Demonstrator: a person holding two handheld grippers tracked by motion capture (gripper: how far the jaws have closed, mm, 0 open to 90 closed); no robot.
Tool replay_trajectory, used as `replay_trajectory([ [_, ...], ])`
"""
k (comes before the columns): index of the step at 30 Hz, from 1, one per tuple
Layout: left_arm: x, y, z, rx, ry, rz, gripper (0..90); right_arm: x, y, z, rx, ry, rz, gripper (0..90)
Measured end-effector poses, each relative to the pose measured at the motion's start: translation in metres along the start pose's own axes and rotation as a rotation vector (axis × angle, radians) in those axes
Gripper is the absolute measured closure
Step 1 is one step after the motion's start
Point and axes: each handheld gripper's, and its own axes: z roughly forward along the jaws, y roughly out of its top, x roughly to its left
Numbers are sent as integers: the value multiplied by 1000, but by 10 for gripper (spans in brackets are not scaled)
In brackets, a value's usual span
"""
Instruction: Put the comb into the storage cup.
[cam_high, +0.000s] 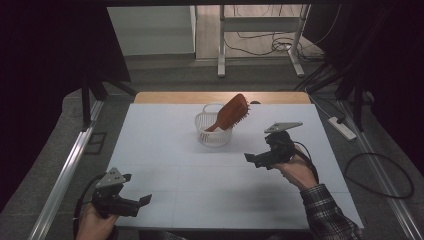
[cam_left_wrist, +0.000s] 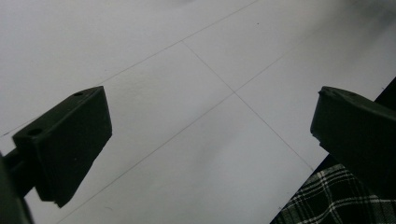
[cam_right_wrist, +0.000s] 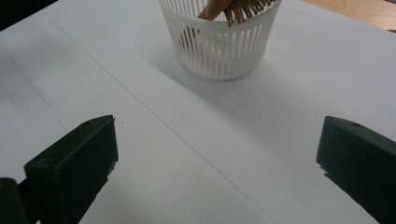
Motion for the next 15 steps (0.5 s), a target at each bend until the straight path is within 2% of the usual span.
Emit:
replay_trajectory([
  [15,1,0,0,-1,-6,-1,0,-2,-23,-17,16,-30,-16,0],
])
